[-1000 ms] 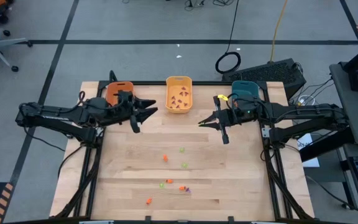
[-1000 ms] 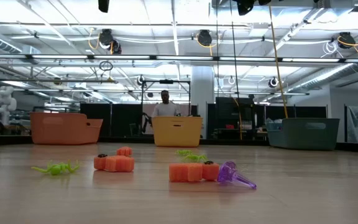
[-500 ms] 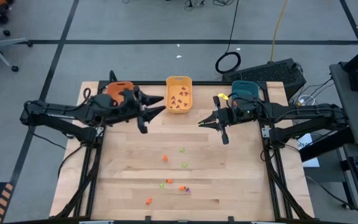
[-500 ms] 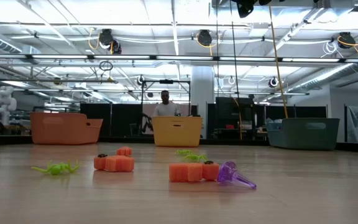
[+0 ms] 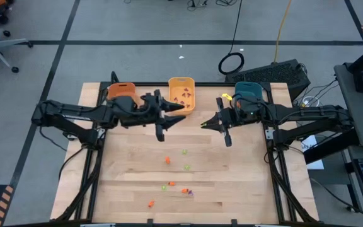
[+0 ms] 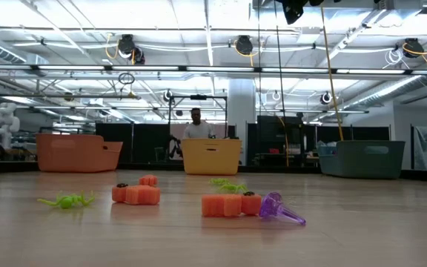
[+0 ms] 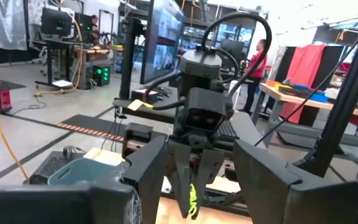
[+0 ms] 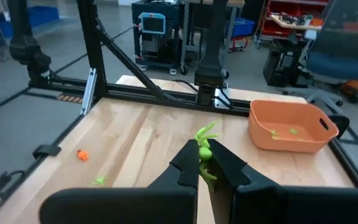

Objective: Sort Halloween decoration
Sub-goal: Put the green spider toy into the orange bin

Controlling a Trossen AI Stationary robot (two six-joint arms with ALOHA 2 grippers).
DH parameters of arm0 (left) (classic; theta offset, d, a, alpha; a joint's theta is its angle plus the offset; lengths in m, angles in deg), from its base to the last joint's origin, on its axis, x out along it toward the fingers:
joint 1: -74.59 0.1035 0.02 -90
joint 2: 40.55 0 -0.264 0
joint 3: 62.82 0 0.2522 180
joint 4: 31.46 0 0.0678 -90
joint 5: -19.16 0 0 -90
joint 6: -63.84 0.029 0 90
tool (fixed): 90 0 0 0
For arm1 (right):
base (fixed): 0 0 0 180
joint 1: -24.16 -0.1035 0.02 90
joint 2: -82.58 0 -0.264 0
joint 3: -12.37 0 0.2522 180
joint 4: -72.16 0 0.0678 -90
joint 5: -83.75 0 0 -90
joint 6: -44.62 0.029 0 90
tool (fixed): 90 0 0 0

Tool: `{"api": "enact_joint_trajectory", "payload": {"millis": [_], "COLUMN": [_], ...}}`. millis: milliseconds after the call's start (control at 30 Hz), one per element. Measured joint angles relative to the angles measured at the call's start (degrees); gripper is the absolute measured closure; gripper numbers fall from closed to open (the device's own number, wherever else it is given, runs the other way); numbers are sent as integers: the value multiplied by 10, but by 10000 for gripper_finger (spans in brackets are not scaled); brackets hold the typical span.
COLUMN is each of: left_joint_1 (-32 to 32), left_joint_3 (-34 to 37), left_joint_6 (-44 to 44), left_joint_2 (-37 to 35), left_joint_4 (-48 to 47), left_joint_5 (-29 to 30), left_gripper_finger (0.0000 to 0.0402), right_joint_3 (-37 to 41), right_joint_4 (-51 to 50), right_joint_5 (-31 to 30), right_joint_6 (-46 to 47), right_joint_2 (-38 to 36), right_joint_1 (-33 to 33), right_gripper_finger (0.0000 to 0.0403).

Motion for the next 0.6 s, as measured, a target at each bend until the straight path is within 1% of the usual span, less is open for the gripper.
{"api": "enact_joint_trajectory", "payload": {"millis": [167, 333, 600], "left_joint_1": [0, 0, 0], "left_joint_3": [-20, -23, -23], "left_joint_6": [1, 4, 4], "left_joint_2": [32, 59, 100], "left_joint_4": [1, 1, 4], "left_joint_5": [0, -18, -22], "left_gripper_finger": [213, 213, 213], "right_joint_3": [0, 0, 0], "right_joint_4": [0, 0, 0], "right_joint_5": [-28, -29, -29], "right_joint_6": [45, 68, 79], "right_joint_2": [0, 0, 0], "right_joint_1": [0, 0, 0], "right_gripper_finger": [401, 401, 401]}}
